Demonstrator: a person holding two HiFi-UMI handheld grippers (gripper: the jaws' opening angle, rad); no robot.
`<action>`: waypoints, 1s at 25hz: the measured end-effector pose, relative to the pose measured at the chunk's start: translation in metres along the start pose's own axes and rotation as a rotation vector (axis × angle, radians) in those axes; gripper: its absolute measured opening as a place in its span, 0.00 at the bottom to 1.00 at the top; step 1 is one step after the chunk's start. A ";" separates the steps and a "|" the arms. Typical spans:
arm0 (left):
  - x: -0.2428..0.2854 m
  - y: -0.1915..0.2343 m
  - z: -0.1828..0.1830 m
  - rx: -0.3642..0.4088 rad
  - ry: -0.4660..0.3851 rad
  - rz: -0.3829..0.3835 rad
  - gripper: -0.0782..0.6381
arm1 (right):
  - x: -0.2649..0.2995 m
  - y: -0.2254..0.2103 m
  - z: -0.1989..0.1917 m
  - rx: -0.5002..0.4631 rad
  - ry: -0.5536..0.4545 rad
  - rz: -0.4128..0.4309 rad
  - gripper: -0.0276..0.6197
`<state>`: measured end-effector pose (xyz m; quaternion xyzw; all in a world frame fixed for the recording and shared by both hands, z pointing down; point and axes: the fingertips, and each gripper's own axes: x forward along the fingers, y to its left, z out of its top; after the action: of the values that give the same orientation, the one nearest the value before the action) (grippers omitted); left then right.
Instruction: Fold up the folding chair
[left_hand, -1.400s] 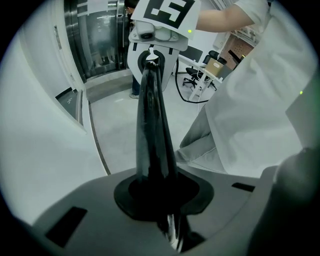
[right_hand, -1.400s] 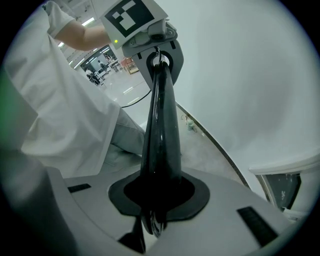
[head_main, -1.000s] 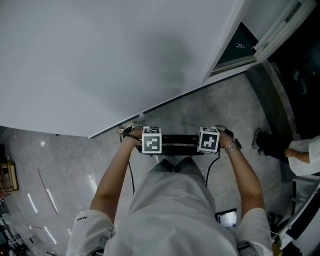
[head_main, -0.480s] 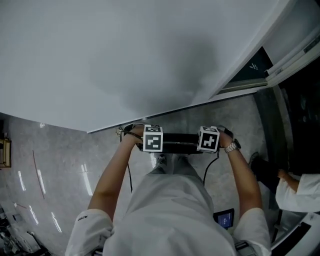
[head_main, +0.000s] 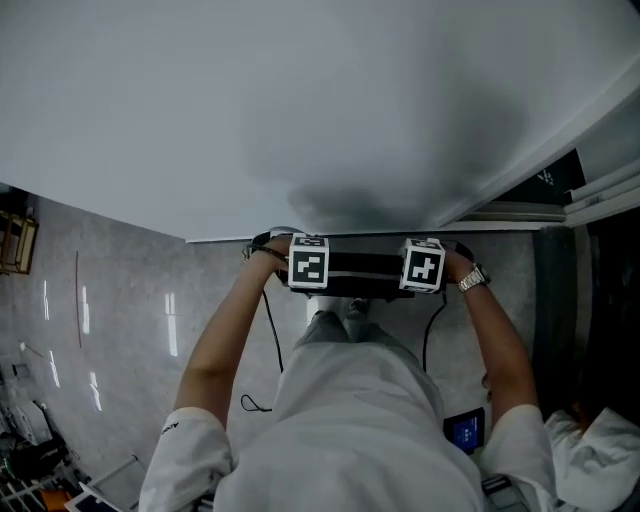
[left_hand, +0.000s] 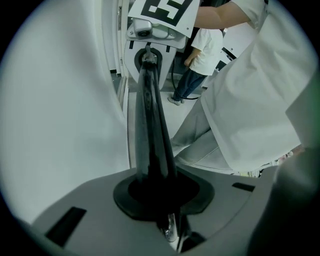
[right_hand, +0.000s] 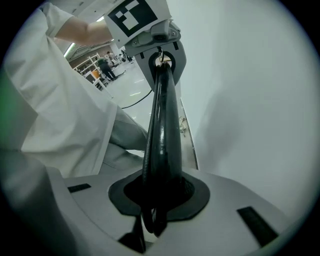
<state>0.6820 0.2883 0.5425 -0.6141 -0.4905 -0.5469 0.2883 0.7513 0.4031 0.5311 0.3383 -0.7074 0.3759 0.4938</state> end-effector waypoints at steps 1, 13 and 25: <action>-0.002 0.006 -0.001 -0.017 -0.001 0.007 0.20 | -0.002 -0.010 0.001 -0.021 0.003 -0.004 0.14; -0.023 0.080 -0.015 -0.115 0.000 0.057 0.20 | -0.019 -0.094 0.011 -0.057 0.002 -0.041 0.14; -0.029 0.115 -0.022 -0.174 -0.030 0.121 0.20 | -0.041 -0.133 0.014 0.024 -0.009 -0.158 0.27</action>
<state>0.7812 0.2200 0.5409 -0.6735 -0.4076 -0.5595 0.2591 0.8700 0.3306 0.5153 0.4005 -0.6761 0.3428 0.5148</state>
